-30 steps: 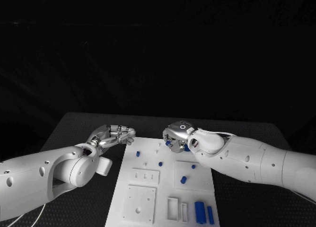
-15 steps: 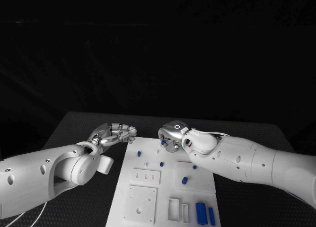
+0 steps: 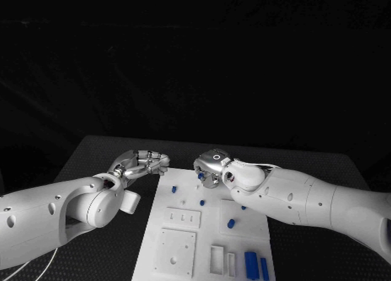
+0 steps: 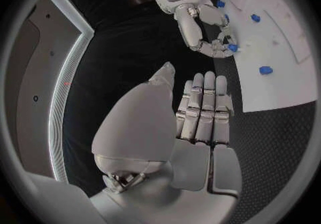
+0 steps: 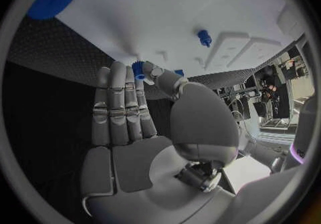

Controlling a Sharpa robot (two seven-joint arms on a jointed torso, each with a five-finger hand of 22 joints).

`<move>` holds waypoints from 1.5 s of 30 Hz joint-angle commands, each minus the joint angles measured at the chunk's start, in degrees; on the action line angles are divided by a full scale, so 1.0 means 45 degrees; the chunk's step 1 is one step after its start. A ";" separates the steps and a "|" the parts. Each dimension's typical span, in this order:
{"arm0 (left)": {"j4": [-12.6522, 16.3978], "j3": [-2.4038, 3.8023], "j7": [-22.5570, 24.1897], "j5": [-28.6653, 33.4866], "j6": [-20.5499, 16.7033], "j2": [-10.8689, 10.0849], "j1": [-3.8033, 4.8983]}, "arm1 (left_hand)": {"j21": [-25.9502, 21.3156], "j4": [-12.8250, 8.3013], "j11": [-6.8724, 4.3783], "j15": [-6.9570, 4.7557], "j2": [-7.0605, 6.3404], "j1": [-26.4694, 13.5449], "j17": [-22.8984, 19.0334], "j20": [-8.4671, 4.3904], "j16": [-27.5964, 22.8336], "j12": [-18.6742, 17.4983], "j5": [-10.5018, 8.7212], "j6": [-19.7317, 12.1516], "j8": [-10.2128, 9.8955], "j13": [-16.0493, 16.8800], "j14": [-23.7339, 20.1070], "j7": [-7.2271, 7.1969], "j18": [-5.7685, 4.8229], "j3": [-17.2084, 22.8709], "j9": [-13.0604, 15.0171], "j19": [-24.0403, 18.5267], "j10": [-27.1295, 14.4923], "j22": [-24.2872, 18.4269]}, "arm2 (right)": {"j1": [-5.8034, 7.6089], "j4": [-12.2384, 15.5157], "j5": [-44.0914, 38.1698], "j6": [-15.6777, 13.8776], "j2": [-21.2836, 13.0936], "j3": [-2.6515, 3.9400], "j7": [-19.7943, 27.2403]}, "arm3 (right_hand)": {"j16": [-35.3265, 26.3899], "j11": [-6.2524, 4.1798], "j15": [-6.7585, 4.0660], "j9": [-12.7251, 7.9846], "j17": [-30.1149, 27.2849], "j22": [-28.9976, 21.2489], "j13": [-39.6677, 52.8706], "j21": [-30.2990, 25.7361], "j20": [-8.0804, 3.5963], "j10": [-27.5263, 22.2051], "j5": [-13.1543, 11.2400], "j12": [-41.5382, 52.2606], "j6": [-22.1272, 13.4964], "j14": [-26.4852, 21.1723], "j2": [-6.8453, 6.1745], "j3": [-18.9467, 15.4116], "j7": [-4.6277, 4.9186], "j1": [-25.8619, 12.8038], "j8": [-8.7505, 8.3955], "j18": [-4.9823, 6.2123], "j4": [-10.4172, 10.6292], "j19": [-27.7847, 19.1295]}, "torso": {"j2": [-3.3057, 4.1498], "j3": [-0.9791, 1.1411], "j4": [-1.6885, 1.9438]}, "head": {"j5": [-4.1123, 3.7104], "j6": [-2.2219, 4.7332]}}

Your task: Assemble the parts on the task board

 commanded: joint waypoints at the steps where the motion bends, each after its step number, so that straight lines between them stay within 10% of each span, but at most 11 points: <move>1: 0.0048 0.0016 0.0091 -0.0097 0.0032 0.0018 0.0045 | -0.0051 -0.0030 -0.0022 0.0011 -0.0056 -0.0019 0.0017 -0.0035 -0.0066 -0.0065 -0.0039 -0.0034 -0.0042 -0.0015 -0.0106 0.0042 0.0252 -0.0051 -0.0012 -0.0089 -0.0076 0.0232 | 0.0002 -0.0085 -0.0204 0.0116 0.0050 0.0001 -0.0047 | 0.0055 -0.0011 -0.0075 -0.0019 0.0018 0.0315 0.0065 0.0076 -0.0023 0.0105 0.0065 0.0026 0.0108 -0.0028 -0.0106 0.0094 -0.0006 -0.0004 0.0077 0.0190 -0.0005 0.0064 | 0.0066 -0.0023 0.0044 | -0.0012 0.0001; 30: 0.0046 0.0022 0.0061 -0.0097 0.0023 0.0029 0.0081 | -0.0055 -0.0025 -0.0023 0.0018 -0.0071 -0.0028 0.0035 -0.0025 -0.0105 -0.0063 -0.0042 -0.0034 -0.0047 -0.0016 -0.0099 0.0044 0.0257 -0.0040 -0.0015 -0.0094 -0.0082 0.0236 | -0.0009 -0.0608 0.0187 0.0540 0.0337 -0.0008 0.0091 | 0.0006 0.0103 -0.0005 -0.0068 0.0000 0.0303 0.0029 0.0110 0.0011 -0.0129 0.0065 -0.0179 -0.0116 -0.0215 -0.0170 0.0192 0.0087 -0.0020 -0.0079 0.0172 -0.0023 -0.0137 | 0.0101 -0.0075 0.0002 | 0.0033 -0.0080; 37: 0.0031 0.0023 -0.0046 -0.0101 0.0151 0.0010 0.0098 | -0.0057 -0.0028 -0.0029 0.0016 -0.0070 -0.0025 0.0039 -0.0024 -0.0123 -0.0063 -0.0042 -0.0035 -0.0049 -0.0017 -0.0107 0.0043 0.0259 -0.0033 -0.0016 -0.0095 -0.0088 0.0237 | -0.0008 -0.0643 0.0572 0.0046 0.0298 -0.0009 -0.0013 | -0.0170 0.0756 0.0456 -0.0395 -0.0230 0.0304 -0.0489 0.0163 0.0104 -0.2209 0.0097 -0.0610 -0.1680 -0.0359 -0.0860 -0.0202 0.0748 -0.0224 -0.0922 0.0156 -0.0101 -0.0447 | 0.0112 -0.0083 -0.0016 | 0.0032 -0.0062; 45: 0.0005 0.0022 -0.0086 -0.0100 0.0186 -0.0037 0.0099 | -0.0066 -0.0028 -0.0041 0.0022 -0.0104 -0.0035 0.0044 -0.0016 -0.0185 -0.0075 -0.0076 -0.0045 -0.0059 -0.0025 -0.0150 0.0039 0.0258 -0.0035 -0.0022 -0.0109 -0.0124 0.0240 | 0.0037 -0.0151 0.0991 -0.0634 -0.0109 -0.0004 0.0073 | -0.0232 0.1148 0.0799 -0.0527 -0.0464 0.0283 -0.0489 0.0169 0.0226 -0.3924 0.0694 -0.0586 -0.2606 -0.0450 -0.1494 -0.1183 0.0928 -0.0705 -0.1313 0.0176 -0.0027 -0.0686 | 0.0110 -0.0084 -0.0019 | 0.0026 -0.0013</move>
